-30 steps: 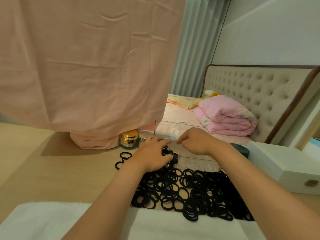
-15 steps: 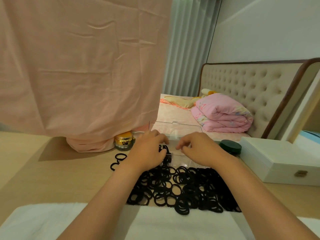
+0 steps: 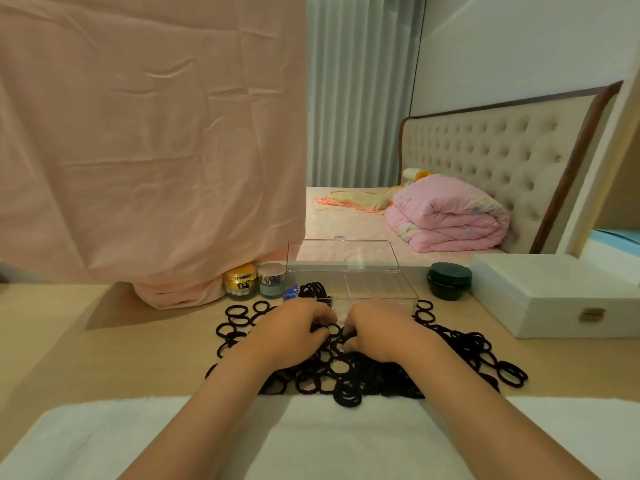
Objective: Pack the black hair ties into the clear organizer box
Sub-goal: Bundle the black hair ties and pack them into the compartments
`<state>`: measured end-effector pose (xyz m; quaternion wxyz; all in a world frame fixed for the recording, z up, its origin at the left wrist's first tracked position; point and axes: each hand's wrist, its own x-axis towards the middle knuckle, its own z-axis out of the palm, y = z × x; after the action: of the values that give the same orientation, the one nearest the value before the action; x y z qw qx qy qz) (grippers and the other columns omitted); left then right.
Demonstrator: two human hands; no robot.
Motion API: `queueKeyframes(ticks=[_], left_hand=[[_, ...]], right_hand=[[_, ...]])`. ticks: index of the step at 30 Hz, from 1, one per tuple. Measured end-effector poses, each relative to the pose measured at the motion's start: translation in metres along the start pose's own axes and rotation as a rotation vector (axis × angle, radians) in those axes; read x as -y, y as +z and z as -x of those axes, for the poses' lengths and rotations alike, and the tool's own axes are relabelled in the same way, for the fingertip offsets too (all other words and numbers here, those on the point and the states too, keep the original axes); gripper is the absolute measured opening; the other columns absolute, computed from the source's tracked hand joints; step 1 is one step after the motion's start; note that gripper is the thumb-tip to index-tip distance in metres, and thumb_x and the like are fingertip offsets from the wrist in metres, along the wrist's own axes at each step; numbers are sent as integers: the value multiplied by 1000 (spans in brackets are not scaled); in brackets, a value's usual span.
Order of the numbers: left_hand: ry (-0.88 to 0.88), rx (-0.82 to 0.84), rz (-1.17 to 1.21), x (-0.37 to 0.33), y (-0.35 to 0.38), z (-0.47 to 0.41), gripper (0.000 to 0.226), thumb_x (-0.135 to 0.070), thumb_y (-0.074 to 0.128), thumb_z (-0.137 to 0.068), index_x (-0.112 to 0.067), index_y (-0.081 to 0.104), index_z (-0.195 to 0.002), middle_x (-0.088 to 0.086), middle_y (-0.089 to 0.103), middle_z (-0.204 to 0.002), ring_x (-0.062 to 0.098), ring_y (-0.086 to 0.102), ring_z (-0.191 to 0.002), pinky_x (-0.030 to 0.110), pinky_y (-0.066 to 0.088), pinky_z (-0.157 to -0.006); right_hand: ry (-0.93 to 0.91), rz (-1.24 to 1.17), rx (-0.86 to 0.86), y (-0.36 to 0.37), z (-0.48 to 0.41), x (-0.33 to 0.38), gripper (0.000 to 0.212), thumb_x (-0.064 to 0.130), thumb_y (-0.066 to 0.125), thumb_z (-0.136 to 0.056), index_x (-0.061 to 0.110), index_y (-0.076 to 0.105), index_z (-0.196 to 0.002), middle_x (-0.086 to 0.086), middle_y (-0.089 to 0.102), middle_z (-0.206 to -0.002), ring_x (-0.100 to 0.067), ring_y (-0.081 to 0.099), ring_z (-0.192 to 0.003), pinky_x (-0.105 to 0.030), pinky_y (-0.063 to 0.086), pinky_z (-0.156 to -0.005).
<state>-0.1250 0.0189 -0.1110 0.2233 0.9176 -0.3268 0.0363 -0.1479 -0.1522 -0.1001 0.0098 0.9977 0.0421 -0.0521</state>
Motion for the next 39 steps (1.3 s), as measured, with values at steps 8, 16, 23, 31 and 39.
queueKeyframes(ticks=[8, 16, 23, 31, 39], left_hand=[[-110, 16, 425, -1, -3, 0, 23, -51, 63, -91, -40, 71, -111, -19, 73, -105, -3, 64, -101, 25, 47, -91], [-205, -11, 690, 1, -15, 2, 17, -21, 75, -89, -25, 76, -105, -5, 78, -81, 7, 73, -80, 24, 58, -80], [-302, 21, 756, 10, -13, 0, 9, -27, 73, -91, -26, 77, -98, -7, 77, -87, 10, 72, -85, 29, 59, -86], [-296, 76, 821, 6, -17, 1, 23, -13, 72, -90, -22, 77, -112, 0, 79, -94, 14, 76, -89, 23, 59, -77], [-438, -92, 689, 9, -13, -3, 12, -15, 77, -86, -18, 79, -98, 1, 79, -87, 12, 76, -77, 26, 63, -72]], right_hand=[[-89, -681, -111, -19, 13, -17, 13, 24, 81, -84, 26, 81, -97, 12, 74, -87, -2, 67, -80, -19, 50, -72], [24, -1132, -49, -18, 18, -21, 29, 14, 82, -84, 17, 78, -112, -3, 75, -107, -21, 73, -81, -22, 59, -65], [30, -1007, 42, -17, 19, -26, 19, 19, 82, -84, 25, 81, -102, 4, 79, -98, -12, 72, -91, -25, 59, -76], [57, -1232, 77, -17, 18, -22, 21, 13, 81, -84, 16, 81, -105, 1, 79, -94, -6, 62, -71, -20, 49, -58], [26, -1276, 31, -30, 22, -19, 15, 10, 75, -89, 16, 79, -103, -4, 79, -90, -10, 67, -70, -22, 46, -54]])
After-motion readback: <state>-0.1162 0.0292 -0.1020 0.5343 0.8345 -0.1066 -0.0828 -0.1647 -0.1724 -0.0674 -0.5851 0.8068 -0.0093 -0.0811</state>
